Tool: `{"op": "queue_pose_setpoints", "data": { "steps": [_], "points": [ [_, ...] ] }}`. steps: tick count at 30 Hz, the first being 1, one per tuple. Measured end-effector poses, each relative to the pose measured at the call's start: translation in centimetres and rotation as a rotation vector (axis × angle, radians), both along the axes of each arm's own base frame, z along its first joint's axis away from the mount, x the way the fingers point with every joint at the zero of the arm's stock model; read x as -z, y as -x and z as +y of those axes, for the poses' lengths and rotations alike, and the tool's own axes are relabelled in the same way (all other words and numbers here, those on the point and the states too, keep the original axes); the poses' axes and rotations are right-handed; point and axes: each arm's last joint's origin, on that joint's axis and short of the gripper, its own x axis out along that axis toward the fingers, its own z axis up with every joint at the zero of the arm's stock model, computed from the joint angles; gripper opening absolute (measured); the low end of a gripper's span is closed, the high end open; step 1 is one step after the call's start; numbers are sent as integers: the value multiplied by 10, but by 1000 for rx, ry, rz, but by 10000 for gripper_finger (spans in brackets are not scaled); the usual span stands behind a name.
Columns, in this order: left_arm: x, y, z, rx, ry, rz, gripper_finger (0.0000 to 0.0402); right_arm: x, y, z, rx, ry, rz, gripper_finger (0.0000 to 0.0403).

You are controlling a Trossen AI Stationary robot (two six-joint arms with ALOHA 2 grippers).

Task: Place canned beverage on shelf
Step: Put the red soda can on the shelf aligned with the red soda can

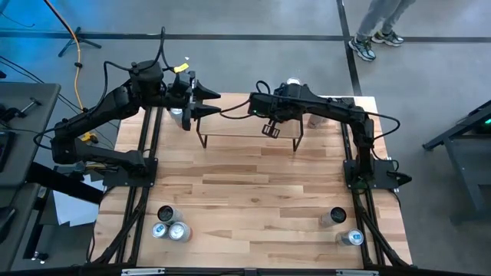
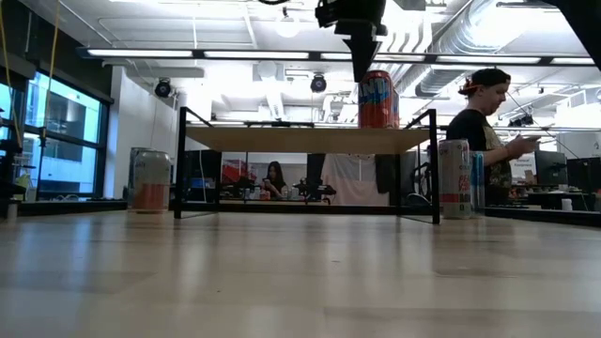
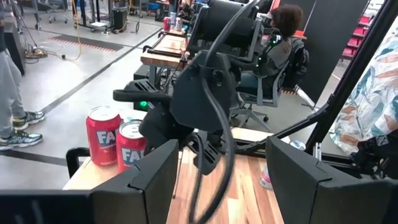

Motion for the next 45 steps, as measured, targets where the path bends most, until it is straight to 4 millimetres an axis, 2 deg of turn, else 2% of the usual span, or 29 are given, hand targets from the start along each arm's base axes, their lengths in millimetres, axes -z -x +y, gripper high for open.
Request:
{"op": "queue_pose_setpoints", "data": {
  "steps": [9, 26, 31, 35, 37, 41, 45],
  "points": [
    [0, 0, 0, -2, 15, 0, 204, 1, 3, -13, 29, -63, -16, 0],
    [0, 0, 0, -2, 15, 0, 204, -11, 14, -17, -1, -60, -29, 0],
    [0, 0, 0, -2, 14, 0, 204, -24, 20, -14, -69, -118, -99, 0],
    [0, 0, 0, -5, 12, 0, 204, -36, 18, -16, -80, -90, -191, 0],
    [0, 0, 0, -5, 12, -1, 204, -35, 16, -22, -60, -70, -204, 0],
    [0, 0, 0, -5, 11, -1, 204, -19, 8, -39, -1, -42, -151, 0],
    [0, 0, 0, -5, 11, -1, 204, -13, 4, -48, 17, -42, -146, 0]
  ]
}}
